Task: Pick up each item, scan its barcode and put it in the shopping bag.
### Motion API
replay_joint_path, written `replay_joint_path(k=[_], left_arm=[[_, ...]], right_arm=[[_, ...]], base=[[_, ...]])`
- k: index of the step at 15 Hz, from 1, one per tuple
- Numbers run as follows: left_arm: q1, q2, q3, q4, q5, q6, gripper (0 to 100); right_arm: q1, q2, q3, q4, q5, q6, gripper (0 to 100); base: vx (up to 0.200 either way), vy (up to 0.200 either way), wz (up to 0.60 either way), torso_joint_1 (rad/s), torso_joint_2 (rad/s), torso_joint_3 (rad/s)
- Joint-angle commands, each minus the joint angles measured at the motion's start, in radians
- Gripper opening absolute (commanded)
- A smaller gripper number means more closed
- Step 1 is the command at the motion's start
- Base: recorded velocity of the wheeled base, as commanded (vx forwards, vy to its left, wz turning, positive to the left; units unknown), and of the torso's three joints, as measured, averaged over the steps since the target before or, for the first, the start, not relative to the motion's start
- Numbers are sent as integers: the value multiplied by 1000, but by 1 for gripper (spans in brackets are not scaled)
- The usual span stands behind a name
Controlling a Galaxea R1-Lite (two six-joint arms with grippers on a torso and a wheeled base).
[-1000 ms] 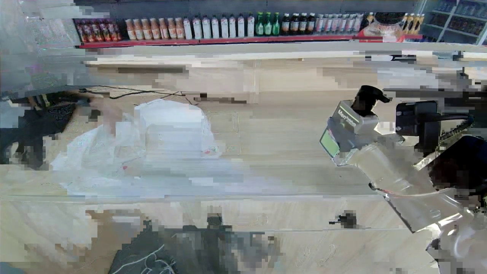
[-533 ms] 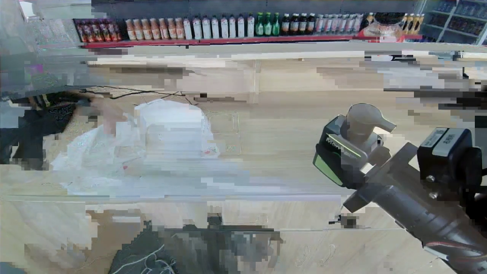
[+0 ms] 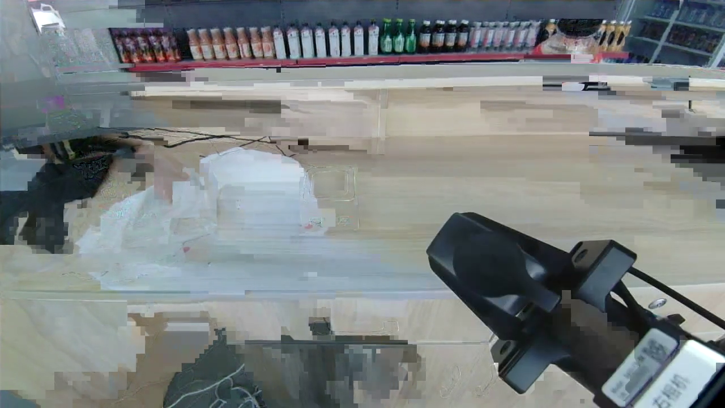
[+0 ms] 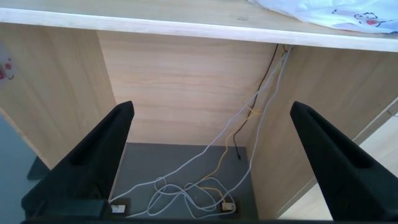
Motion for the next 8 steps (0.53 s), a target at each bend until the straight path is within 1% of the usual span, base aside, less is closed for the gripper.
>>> replay_joint_path(k=[1, 8], left_arm=[[0, 0, 0, 0, 0, 0, 100], [0, 0, 0, 0, 0, 0, 100]], right_arm=[[0, 2, -1, -1, 0, 0, 0], [0, 1, 1, -1, 0, 1, 0]], base=[[0, 200, 0, 7, 7, 7], [0, 200, 0, 1, 3, 2]])
